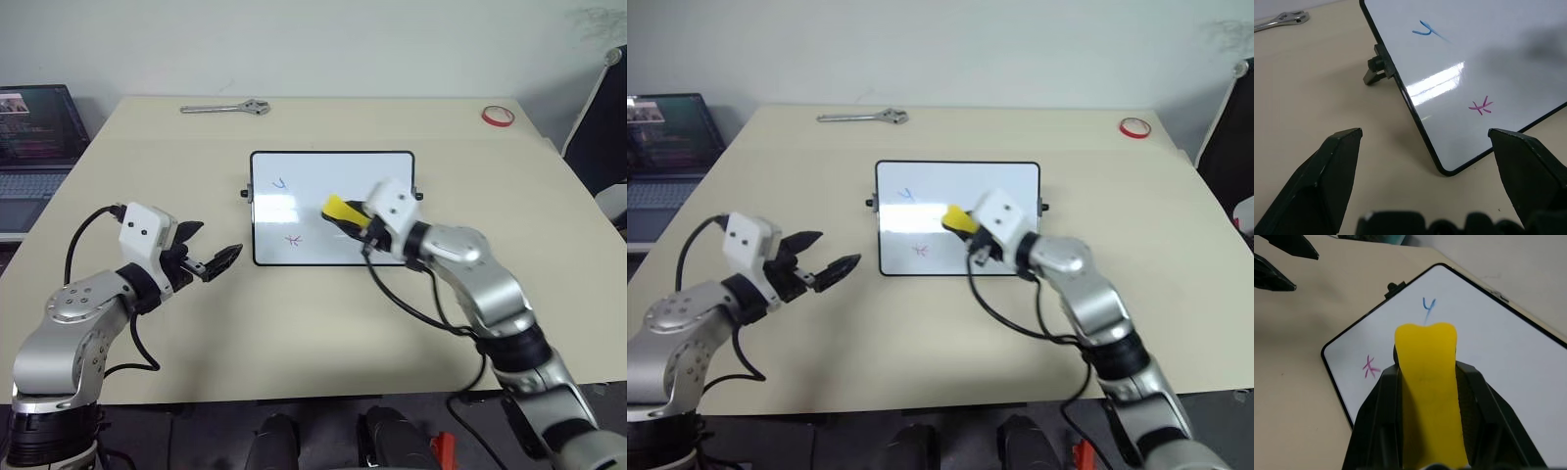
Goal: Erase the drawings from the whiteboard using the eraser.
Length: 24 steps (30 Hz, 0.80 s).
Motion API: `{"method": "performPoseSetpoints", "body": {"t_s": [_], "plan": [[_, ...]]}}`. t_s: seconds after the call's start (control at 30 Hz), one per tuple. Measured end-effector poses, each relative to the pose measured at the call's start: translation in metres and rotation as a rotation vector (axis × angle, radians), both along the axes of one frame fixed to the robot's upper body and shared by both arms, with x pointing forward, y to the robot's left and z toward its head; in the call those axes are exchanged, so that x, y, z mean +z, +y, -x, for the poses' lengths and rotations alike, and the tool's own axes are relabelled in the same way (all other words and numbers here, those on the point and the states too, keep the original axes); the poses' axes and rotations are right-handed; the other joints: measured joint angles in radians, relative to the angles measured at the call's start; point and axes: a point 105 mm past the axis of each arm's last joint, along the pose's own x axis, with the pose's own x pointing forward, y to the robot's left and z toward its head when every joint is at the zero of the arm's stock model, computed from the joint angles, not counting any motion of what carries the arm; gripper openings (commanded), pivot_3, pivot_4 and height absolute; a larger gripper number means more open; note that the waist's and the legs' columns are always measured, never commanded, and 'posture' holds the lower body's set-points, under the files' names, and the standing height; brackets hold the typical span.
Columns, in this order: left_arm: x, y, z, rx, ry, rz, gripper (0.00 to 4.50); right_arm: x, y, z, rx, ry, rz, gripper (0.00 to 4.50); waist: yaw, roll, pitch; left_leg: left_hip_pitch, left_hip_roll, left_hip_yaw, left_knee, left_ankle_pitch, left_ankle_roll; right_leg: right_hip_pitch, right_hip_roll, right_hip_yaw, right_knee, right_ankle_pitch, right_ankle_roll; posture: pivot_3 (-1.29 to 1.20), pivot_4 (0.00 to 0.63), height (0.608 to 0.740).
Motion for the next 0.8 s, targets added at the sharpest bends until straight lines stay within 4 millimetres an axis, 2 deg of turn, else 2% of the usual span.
{"method": "performPoseSetpoints", "body": {"t_s": [0.1,0.17,0.3,0.43,0.53,0.8], "plan": [[-0.002,-0.005,-0.001,-0.017,0.006,-0.004,4.5,0.012,0.035,-0.015,0.035,-0.028,0.015,1.11,0.0,0.0,0.0,0.0,0.001,0.0,0.0,0.0,0.0,-0.001,-0.001,-0.001,0.0,0.0,0.0,0.0,0.15,0.74],[-0.004,-0.006,-0.002,-0.021,0.013,-0.006,4.5,0.016,0.05,-0.026,0.043,-0.045,0.043,1.11,0.0,0.0,0.0,0.0,0.001,0.0,0.0,0.0,0.0,-0.001,-0.001,-0.001,0.0,0.0,0.0,0.0,0.15,0.74],[-0.006,-0.009,-0.002,-0.032,0.021,-0.01,4.5,0.011,0.061,-0.052,0.014,-0.035,0.114,1.11,0.004,0.0,0.0,-0.001,0.001,-0.001,0.0,0.0,0.0,0.0,-0.003,-0.001,0.0,0.0,0.0,0.0,0.15,0.74],[-0.007,-0.01,-0.001,-0.033,0.023,-0.011,4.5,-0.001,0.054,-0.074,-0.047,-0.034,0.183,1.11,0.002,0.0,0.0,-0.001,0.001,-0.001,0.0,0.0,0.0,-0.001,-0.003,-0.001,0.0,0.0,0.0,0.0,0.15,0.74],[-0.011,-0.011,0.0,-0.034,0.03,-0.009,4.5,0.002,0.057,-0.08,-0.049,-0.077,0.212,1.11,0.0,0.0,0.0,0.0,0.001,0.0,0.0,0.0,0.0,-0.001,-0.002,-0.001,0.001,0.0,0.0,0.0,0.15,0.74],[-0.015,-0.013,0.003,-0.059,0.028,-0.017,4.5,-0.024,0.07,-0.066,0.093,-0.05,0.327,1.11,-0.001,0.0,0.0,0.003,0.001,-0.001,0.0,0.0,0.0,0.001,-0.002,-0.001,0.004,0.0,0.0,0.0,0.15,0.74]]}}
